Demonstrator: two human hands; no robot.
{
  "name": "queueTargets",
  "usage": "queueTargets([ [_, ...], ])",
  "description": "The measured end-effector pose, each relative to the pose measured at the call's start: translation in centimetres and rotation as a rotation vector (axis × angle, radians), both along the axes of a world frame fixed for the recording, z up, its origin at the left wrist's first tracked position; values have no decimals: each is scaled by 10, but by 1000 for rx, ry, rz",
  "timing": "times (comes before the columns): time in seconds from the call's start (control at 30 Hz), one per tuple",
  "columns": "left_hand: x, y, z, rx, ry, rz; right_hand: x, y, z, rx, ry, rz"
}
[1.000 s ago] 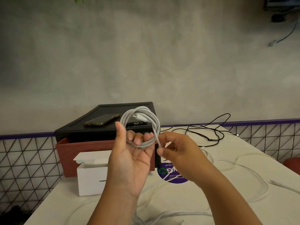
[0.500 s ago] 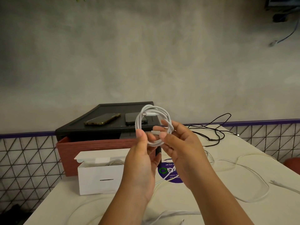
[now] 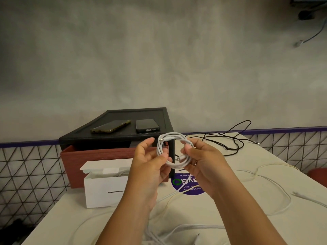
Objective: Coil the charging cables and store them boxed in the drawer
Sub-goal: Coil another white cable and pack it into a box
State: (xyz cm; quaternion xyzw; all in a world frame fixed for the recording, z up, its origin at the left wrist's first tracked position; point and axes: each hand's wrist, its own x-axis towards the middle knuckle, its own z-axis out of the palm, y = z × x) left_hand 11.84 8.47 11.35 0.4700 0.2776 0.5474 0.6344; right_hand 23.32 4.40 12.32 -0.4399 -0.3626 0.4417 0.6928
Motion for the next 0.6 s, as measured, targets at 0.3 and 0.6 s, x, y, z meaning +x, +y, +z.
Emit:
queueTargets([
  [0.3, 21, 20, -59, 384, 797, 117, 47, 13, -42, -363, -474, -80],
  [0.6, 33, 13, -97, 443, 1023, 59, 76, 18, -92, -656, -872, -37],
])
